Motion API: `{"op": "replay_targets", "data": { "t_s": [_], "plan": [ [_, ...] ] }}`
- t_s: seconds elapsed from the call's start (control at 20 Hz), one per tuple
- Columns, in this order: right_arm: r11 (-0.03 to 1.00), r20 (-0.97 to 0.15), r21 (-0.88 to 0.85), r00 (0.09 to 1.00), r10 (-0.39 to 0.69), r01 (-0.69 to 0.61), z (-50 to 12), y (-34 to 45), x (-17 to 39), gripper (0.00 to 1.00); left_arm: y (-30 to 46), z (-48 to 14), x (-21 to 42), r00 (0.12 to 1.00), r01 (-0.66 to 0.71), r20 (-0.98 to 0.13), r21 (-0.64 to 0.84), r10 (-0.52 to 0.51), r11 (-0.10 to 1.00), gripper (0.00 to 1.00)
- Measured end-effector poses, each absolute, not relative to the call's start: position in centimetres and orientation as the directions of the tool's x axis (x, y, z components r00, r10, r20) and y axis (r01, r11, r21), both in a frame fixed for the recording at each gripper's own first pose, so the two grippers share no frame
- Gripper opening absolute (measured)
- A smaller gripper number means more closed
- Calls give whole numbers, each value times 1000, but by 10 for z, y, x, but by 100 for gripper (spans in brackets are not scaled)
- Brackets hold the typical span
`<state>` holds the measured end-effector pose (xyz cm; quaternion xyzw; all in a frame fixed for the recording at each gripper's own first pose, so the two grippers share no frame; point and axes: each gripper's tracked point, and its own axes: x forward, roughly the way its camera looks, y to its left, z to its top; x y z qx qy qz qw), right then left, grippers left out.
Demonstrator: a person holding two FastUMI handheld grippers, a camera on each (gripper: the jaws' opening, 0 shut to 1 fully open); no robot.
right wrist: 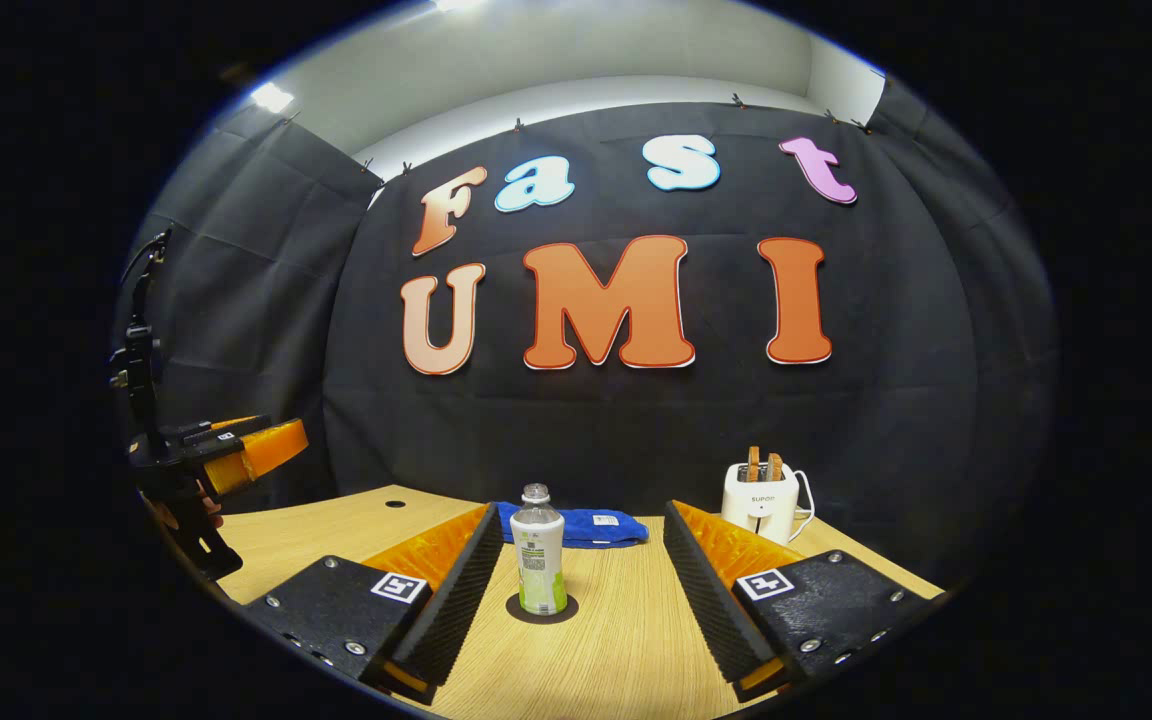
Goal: Open the teacup lid with one hand, grasp the water bottle and pour water into the teacup with the other hand; after pouring, place the water bottle on the coaster and then close the teacup lid.
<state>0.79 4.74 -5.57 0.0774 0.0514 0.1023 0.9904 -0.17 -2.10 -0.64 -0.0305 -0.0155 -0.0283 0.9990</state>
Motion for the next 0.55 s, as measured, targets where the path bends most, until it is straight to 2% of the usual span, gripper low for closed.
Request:
{"op": "replay_targets", "data": {
  "t_s": [0.55],
  "plan": [
    [970, -104, 153, 973, 204, -187, -54, 41, 11, 97, -24, -10, 3, 998, 62, 23, -65, -61, 996, 91]
  ]
}}
